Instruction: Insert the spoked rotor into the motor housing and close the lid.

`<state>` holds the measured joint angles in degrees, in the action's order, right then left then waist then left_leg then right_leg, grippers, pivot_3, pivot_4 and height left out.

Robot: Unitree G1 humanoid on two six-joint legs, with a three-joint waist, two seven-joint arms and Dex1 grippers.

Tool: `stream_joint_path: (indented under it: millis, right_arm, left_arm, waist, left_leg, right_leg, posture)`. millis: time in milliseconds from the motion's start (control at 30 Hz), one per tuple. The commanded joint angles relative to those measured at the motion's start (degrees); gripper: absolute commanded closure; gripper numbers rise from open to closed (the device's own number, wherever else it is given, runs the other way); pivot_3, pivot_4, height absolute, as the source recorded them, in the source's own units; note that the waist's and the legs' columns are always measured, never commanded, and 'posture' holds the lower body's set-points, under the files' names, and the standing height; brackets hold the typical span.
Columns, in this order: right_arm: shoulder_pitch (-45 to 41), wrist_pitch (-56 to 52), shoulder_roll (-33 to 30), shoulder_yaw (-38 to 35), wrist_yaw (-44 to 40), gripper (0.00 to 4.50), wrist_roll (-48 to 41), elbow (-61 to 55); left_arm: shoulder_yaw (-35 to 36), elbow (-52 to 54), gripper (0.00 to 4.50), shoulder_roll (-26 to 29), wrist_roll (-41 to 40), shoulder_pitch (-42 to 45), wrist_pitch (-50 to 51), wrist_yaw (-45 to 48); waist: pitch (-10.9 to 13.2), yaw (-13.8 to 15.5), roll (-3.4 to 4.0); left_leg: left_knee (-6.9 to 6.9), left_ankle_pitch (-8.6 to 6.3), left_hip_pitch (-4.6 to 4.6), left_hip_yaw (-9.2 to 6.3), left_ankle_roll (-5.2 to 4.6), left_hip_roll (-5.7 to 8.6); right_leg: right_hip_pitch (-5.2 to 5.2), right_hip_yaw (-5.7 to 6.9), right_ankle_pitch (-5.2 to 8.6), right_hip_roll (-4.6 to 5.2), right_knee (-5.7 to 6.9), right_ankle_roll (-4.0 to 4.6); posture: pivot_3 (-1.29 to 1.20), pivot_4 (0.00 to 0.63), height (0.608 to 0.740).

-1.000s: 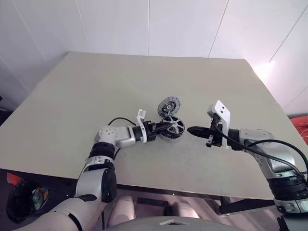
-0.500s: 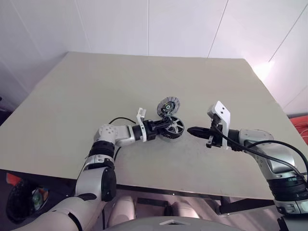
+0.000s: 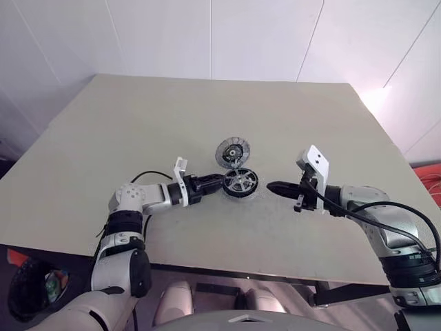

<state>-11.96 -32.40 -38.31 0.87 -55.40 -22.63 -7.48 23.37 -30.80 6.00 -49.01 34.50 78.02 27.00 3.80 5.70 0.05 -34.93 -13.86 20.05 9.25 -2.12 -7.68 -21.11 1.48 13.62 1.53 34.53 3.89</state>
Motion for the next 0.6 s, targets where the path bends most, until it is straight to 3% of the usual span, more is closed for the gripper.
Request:
stream_joint_path:
  millis: [33, 333, 467, 600]
  right_arm:
    - [-1.5, 1.8, 0.1, 0.0, -0.7, 4.50, -0.2, -0.3]
    - [-3.0, 2.7, 0.7, -0.7, 0.4, 4.50, 0.3, -0.6]
    - [-5.4, 3.7, 3.7, 1.5, 4.1, 4.50, 3.1, 0.6]
    - [-9.1, 2.9, 7.7, 3.8, 7.4, 4.50, 5.1, 4.3]
  left_arm:
    - [0.7, 3.5, 2.48, -0.7, -1.3, -0.7, 0.9, -0.7]
    - [-3.1, 10.6, 2.48, 0.6, 0.9, -4.0, -3.3, 0.8]
    - [-11.9, 21.1, 2.48, 5.0, 8.5, -9.4, -15.8, 4.3]
    - [-15.3, 27.2, 2.48, 8.7, 13.0, -12.9, -25.9, 7.0]
  waist:
    - [0.0, 0.0, 0.01]
    - [0.0, -0.1, 0.02]
    - [0.0, -0.4, 0.04]
    - [0.1, -0.2, 0.07]
  left_leg:
    - [0.00, 0.00, 0.03, 0.00, 0.00, 0.00]
    - [0.01, -0.01, 0.05, 0.00, -0.02, -0.01]
    - [0.06, 0.01, 0.04, 0.01, 0.00, -0.02]
    - [0.15, 0.03, 0.03, -0.01, 0.05, -0.03]
  right_leg:
    - [-0.02, 0.00, 0.00, 0.00, 0.00, 0.00]
    - [-0.04, 0.00, 0.00, 0.00, -0.02, 0.00]
    - [-0.10, 0.00, 0.00, -0.01, 0.00, 0.00]
    - [-0.10, 0.02, 0.01, -0.03, 0.00, 0.02]
  posture:
    - [0.00, 0.000, 0.740]
    - [0.00, 0.000, 0.740]
    - [0.00, 0.000, 0.740]
    - [0.00, 0.000, 0.740]
